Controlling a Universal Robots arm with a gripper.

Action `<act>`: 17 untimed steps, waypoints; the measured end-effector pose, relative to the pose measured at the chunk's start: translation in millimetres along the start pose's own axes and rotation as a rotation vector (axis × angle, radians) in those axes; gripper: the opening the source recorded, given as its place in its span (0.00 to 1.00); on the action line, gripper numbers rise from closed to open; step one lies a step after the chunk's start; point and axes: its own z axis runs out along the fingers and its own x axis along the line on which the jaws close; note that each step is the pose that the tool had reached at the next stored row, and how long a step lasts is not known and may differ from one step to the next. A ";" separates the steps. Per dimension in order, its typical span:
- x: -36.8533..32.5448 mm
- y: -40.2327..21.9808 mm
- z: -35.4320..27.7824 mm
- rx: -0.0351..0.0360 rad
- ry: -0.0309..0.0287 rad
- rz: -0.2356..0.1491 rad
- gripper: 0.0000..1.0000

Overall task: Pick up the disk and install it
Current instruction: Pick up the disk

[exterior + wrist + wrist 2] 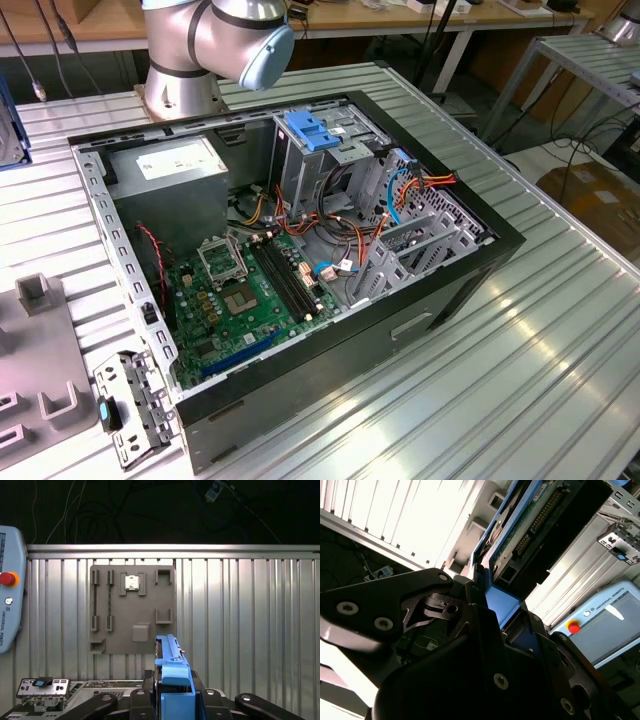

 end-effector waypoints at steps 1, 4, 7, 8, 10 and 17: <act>0.0 -0.2 0.0 0.0000 -0.0001 0.000 0.37; 0.0 -3.9 -0.1 0.0000 0.0000 0.000 0.37; -0.1 -9.9 -0.3 -0.0001 0.0000 0.000 0.37; -0.1 -12.0 -0.3 0.0000 -0.0001 0.000 0.37; -0.2 -18.9 -0.5 -0.0001 0.0000 0.000 0.37; -0.4 -34.6 -0.9 0.0000 0.0000 0.000 0.37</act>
